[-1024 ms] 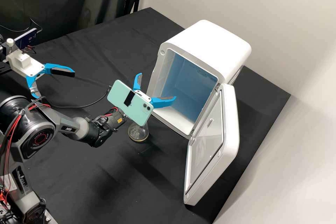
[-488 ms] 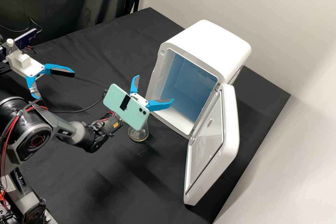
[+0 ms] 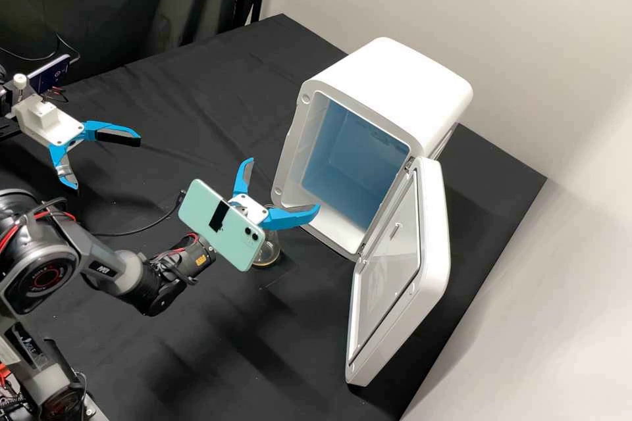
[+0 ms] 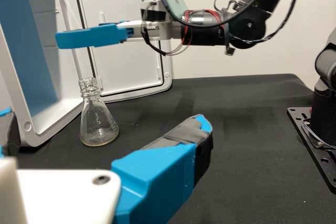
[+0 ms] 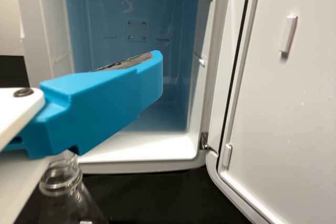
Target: Place the flask in the incubator
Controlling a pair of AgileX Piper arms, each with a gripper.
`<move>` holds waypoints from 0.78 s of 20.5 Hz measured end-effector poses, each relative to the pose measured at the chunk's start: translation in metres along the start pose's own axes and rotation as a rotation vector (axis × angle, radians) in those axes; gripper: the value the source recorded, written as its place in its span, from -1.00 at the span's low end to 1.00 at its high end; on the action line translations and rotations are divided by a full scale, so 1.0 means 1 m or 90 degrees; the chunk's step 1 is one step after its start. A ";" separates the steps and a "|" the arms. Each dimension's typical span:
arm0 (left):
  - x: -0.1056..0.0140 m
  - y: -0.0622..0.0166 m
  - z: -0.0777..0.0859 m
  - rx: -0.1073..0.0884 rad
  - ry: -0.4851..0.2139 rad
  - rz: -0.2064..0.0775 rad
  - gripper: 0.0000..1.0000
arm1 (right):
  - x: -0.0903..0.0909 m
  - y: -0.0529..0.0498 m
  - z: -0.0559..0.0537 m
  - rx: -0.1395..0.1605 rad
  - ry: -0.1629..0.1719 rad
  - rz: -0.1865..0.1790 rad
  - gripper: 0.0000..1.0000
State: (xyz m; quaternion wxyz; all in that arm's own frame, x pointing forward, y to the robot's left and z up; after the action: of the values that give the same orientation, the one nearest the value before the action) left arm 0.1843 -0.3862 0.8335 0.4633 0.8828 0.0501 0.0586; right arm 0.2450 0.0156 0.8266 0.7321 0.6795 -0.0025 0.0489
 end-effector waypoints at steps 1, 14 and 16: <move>0.000 0.0001 -0.001 0.000 0.003 0.000 1.00 | -0.004 -0.001 0.000 -0.002 0.001 -0.007 1.00; -0.001 0.0010 -0.006 -0.002 0.021 0.004 1.00 | -0.038 -0.017 0.004 -0.032 -0.011 -0.067 1.00; -0.001 0.0011 -0.006 -0.002 0.023 0.004 1.00 | -0.041 -0.020 0.004 -0.037 -0.012 -0.078 1.00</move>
State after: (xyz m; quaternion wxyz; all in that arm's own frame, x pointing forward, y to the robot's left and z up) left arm 0.1823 -0.3817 0.8380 0.4635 0.8811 0.0554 0.0761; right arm 0.2056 0.0069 0.8040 0.7532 0.6571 0.0308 -0.0026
